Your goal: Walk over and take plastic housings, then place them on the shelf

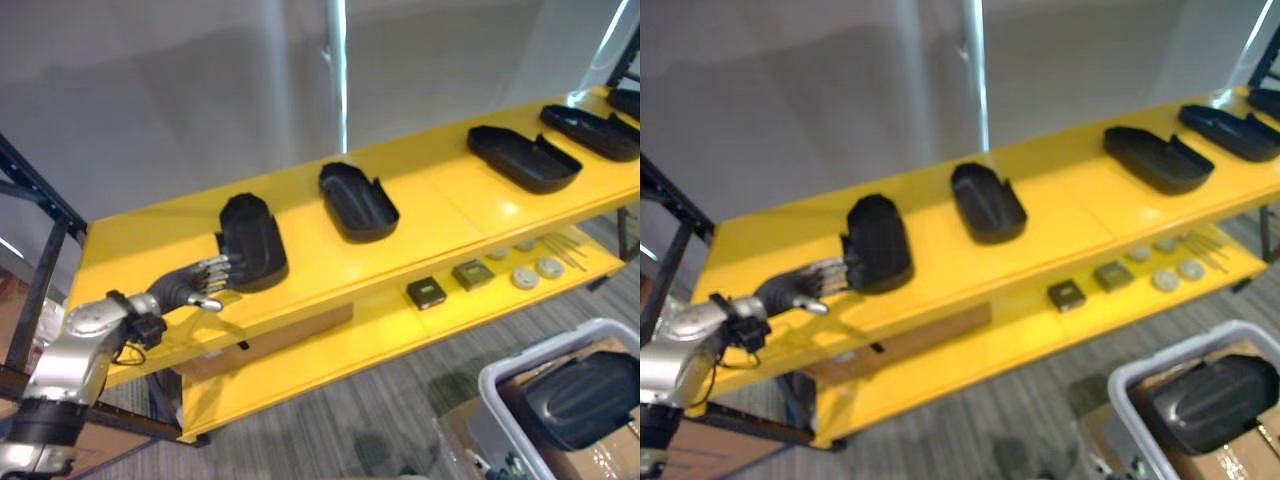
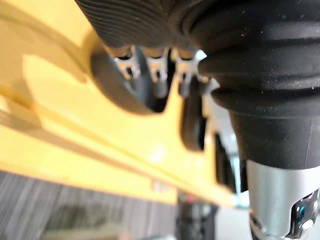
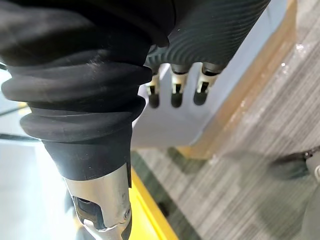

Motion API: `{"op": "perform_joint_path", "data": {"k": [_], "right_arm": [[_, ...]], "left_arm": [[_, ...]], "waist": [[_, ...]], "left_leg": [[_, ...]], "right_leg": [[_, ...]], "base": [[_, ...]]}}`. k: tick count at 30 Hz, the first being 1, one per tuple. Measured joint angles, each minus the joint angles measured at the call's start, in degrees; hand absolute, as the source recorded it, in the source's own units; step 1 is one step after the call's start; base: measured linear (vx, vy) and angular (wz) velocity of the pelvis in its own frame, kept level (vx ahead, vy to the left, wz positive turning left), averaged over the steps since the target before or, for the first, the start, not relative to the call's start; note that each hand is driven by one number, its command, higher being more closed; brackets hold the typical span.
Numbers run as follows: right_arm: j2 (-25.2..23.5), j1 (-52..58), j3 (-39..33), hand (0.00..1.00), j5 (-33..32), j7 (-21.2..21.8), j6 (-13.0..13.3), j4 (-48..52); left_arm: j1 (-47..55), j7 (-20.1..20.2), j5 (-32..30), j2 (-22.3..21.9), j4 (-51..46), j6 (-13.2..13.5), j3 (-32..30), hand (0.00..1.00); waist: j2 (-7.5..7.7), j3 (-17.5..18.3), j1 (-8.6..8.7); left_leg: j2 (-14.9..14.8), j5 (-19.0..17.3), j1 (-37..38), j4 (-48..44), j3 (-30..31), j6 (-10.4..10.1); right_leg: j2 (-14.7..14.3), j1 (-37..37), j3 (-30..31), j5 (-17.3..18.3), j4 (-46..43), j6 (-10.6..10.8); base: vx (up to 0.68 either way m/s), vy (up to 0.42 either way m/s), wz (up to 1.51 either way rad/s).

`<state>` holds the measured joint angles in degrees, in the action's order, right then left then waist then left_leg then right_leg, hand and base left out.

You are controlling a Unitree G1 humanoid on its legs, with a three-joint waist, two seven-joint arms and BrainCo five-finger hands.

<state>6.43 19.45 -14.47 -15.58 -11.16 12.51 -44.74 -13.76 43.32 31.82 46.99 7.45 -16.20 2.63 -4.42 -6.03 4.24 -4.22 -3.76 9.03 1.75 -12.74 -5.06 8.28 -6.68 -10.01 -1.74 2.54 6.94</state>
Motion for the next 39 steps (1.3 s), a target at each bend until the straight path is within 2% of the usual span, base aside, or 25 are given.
{"op": "perform_joint_path", "data": {"k": [1,5,9,19,22,34,39], "right_arm": [[0.2,-0.1,0.0,0.00,-0.5,0.1,-0.1,0.0],[0.4,0.1,0.0,0.00,-0.6,0.2,-0.2,0.0],[0.5,0.3,0.0,0.00,-0.5,1.3,-1.7,0.0],[1.3,0.4,0.1,0.00,-0.5,2.4,-1.7,0.0],[2.1,0.4,0.9,0.00,-0.5,2.4,-1.7,0.0],[2.3,0.4,1.2,0.00,-0.5,2.5,-2.3,0.1],[2.3,0.5,1.2,0.00,-0.5,2.5,-2.3,0.1]], "left_arm": [[-0.8,1.2,0.0,0.0,1.1,-1.1,0.5,0.00],[-2.3,2.6,-0.1,0.1,3.2,-2.0,1.7,0.00],[-3.3,3.5,-0.1,1.9,3.6,-3.1,3.8,0.00],[-4.8,3.9,-0.9,2.1,6.2,-4.4,5.7,0.00],[-5.3,3.3,-2.8,2.1,8.1,-5.5,7.6,0.00],[-7.0,2.3,-10.9,2.1,14.4,-6.4,7.7,0.00],[-9.1,-0.6,-13.8,2.1,15.9,-5.9,7.9,0.00]], "waist": [[-0.10,0.0,0.51],[-0.42,-0.2,1.49],[-0.67,-0.3,2.97],[-1.05,-0.5,3.83],[-1.04,-0.6,4.39],[-1.24,-0.7,5.62],[-1.11,-0.8,6.05]], "left_leg": [[0.0,0.0,0.0,0.0,-0.2,0.0],[0.0,0.0,-0.1,0.0,-0.5,0.0],[-0.1,0.0,-0.1,0.1,-0.8,0.0],[-0.1,0.0,0.1,0.1,-1.8,0.0],[-0.1,0.0,0.1,0.1,-1.8,0.0],[-0.2,0.0,1.0,0.6,-2.7,0.0],[-0.2,0.0,1.0,0.7,-2.8,0.0]], "right_leg": [[0.0,0.2,0.2,-0.1,0.0,0.0],[-0.1,0.6,0.6,-0.3,-0.1,0.0],[-0.2,0.7,0.9,-0.3,0.0,0.0],[-0.1,0.8,1.3,-0.5,0.1,0.1],[-0.1,0.8,1.3,-0.6,0.1,0.0],[-0.2,0.7,2.2,-0.7,0.1,0.1],[-0.1,0.8,2.2,-0.7,0.1,0.2]], "base": [[-0.06,-0.005,-0.10],[-0.03,0.000,-0.06],[0.00,-0.001,-0.02],[0.00,0.000,-0.02],[0.00,0.000,0.00],[0.00,0.000,-0.03],[0.00,0.000,-0.01]]}}
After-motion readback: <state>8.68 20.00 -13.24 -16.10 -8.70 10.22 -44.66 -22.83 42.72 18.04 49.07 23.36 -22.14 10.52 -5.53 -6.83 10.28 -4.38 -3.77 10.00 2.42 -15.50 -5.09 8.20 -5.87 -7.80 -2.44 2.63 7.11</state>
